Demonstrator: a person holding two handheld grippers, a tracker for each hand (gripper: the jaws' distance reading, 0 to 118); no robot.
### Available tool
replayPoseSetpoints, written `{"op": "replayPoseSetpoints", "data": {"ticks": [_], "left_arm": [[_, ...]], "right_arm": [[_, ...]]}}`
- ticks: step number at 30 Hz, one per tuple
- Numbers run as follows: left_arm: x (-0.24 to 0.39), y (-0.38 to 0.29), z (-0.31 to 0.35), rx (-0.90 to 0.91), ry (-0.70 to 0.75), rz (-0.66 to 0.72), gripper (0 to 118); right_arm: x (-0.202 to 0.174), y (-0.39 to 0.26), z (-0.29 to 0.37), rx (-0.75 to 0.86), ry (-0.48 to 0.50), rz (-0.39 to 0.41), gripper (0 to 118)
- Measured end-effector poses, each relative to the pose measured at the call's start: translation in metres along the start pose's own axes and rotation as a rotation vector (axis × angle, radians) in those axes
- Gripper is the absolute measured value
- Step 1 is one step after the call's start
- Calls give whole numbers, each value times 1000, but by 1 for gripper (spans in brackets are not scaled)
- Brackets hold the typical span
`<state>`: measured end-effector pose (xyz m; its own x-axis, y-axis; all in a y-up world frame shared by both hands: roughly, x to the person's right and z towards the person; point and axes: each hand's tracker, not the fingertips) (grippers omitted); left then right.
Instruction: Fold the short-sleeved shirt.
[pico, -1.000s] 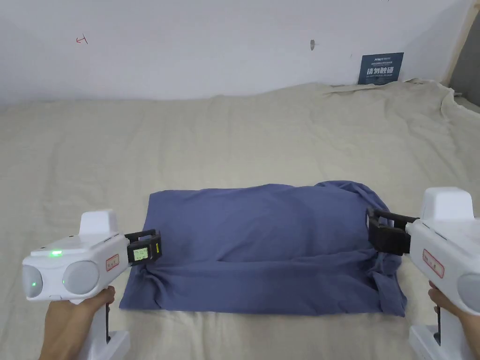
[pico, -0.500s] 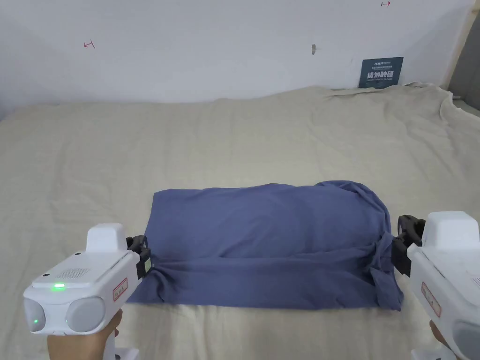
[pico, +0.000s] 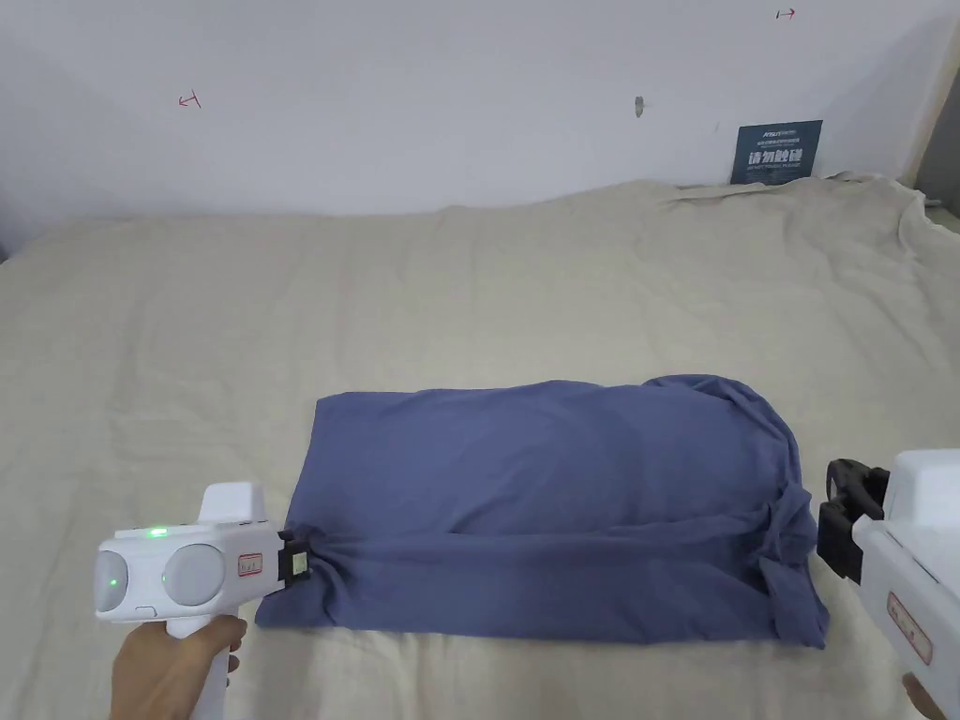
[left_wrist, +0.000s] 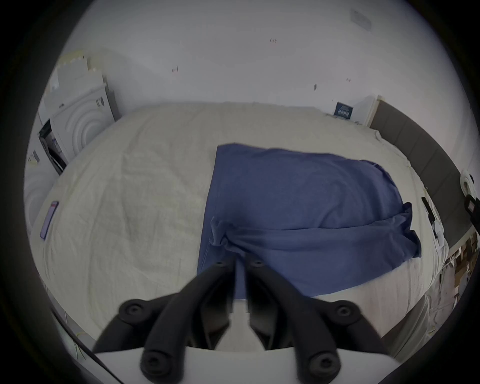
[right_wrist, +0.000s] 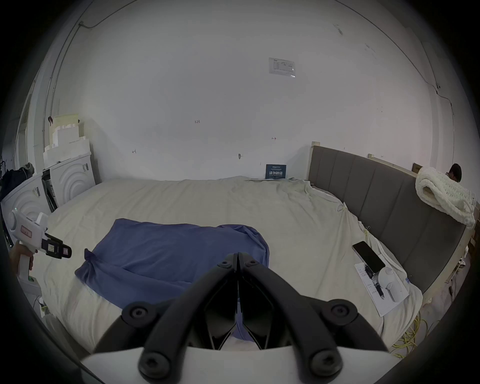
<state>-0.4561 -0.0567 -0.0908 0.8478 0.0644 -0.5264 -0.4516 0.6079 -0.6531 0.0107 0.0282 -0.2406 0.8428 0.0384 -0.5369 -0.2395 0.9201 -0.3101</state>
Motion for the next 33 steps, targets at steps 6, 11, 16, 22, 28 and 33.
{"op": "replayPoseSetpoints", "data": {"ticks": [6, 11, 16, 22, 28, 33], "left_arm": [[-17, 1, -48, -153, 58, 16, 90], [-14, -2, -58, -209, 87, 18, 89], [-11, -13, -65, -235, 58, 27, 48], [-21, 0, -69, -228, -8, 45, 6], [-23, 10, -40, -160, -53, 40, 5], [-25, 8, -32, -136, -65, 34, 5]], "right_arm": [[16, -11, -18, -39, 2, -16, 0], [16, -15, -23, -70, -3, -20, 0], [18, -21, -28, -111, -2, -44, 0], [39, -49, -61, -271, -6, -121, 1], [45, -93, -105, -468, -7, -103, 89], [40, -116, -131, -544, 2, -113, 90]]}}
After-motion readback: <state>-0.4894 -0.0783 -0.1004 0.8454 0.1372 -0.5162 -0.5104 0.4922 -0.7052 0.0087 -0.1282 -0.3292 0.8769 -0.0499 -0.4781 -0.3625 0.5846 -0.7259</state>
